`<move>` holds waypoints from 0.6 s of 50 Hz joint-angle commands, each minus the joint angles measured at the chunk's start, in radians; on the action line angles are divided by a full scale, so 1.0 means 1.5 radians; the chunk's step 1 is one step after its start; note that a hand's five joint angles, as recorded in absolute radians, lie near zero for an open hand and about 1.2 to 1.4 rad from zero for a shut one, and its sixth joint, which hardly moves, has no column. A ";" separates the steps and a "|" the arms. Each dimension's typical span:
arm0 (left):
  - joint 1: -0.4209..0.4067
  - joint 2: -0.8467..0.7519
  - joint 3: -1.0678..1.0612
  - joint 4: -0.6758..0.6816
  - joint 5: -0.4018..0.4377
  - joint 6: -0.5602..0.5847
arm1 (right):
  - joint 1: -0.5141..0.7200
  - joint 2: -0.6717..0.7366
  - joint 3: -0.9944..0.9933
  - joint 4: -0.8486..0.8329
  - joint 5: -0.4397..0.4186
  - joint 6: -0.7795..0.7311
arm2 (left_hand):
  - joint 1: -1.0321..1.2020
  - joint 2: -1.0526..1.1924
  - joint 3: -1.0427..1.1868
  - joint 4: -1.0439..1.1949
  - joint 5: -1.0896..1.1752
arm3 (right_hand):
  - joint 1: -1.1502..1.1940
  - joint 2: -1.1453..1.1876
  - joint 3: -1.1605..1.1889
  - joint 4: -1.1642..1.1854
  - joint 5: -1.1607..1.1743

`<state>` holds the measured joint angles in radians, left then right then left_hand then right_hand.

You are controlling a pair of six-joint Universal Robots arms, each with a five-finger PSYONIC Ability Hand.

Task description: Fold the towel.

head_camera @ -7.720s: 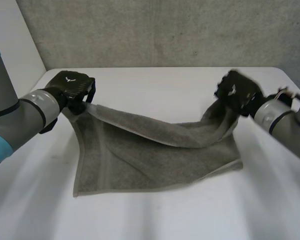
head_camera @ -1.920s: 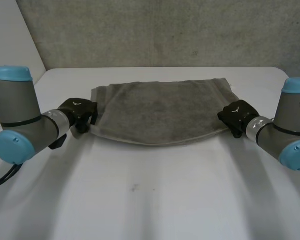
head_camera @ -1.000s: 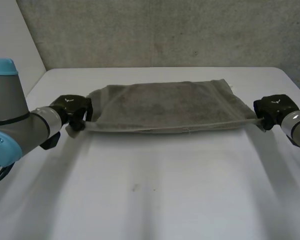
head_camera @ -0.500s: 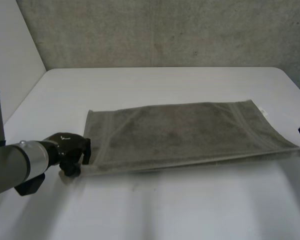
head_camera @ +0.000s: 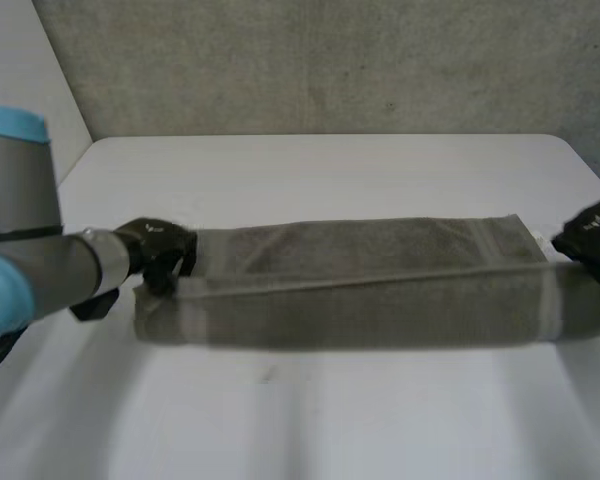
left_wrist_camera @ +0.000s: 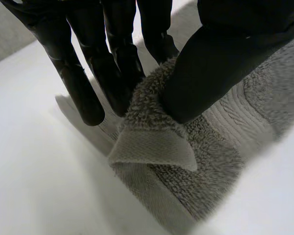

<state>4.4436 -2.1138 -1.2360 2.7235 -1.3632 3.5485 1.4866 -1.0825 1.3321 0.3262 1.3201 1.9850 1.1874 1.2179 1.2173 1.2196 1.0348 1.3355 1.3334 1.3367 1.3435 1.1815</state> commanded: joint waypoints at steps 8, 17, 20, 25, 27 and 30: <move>-0.012 -0.273 0.379 0.001 -0.003 -0.033 | 0.109 0.274 -0.381 -0.084 0.085 0.073 | 0.139 0.119 0.119 0.118 0.125 | 0.041 0.042 0.040 0.035 0.027; -0.019 -0.392 0.535 -0.001 -0.007 -0.033 | 0.136 0.411 -0.560 -0.091 0.123 0.068 | -0.122 -0.142 -0.142 -0.144 -0.137 | -0.484 -0.483 -0.485 -0.489 -0.498; -0.025 -0.400 0.550 0.001 -0.004 -0.038 | 0.141 0.435 -0.593 -0.089 0.150 0.065 | -0.522 -0.543 -0.542 -0.544 -0.537 | -0.774 -0.773 -0.775 -0.779 -0.788; -0.036 -0.385 0.552 0.002 -0.004 -0.043 | 0.142 0.430 -0.602 -0.089 0.154 0.080 | -0.675 -0.696 -0.695 -0.697 -0.690 | -0.774 -0.773 -0.775 -0.779 -0.788; -0.038 -0.371 0.552 0.003 -0.004 -0.052 | 0.143 0.421 -0.601 -0.088 0.156 0.090 | -0.675 -0.696 -0.695 -0.697 -0.690 | -0.774 -0.773 -0.775 -0.779 -0.788; -0.038 -0.342 0.544 0.002 -0.004 -0.083 | 0.142 0.386 -0.589 -0.082 0.155 0.133 | -0.675 -0.696 -0.695 -0.697 -0.690 | -0.774 -0.773 -0.775 -0.779 -0.788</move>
<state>4.3954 -2.6971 -0.4029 2.7257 -1.3701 3.4802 1.7005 -0.4345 0.4290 0.1939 1.5494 2.1022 0.2098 0.2050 0.2073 0.2054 0.0535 0.2377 0.2478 0.2446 0.2585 0.0618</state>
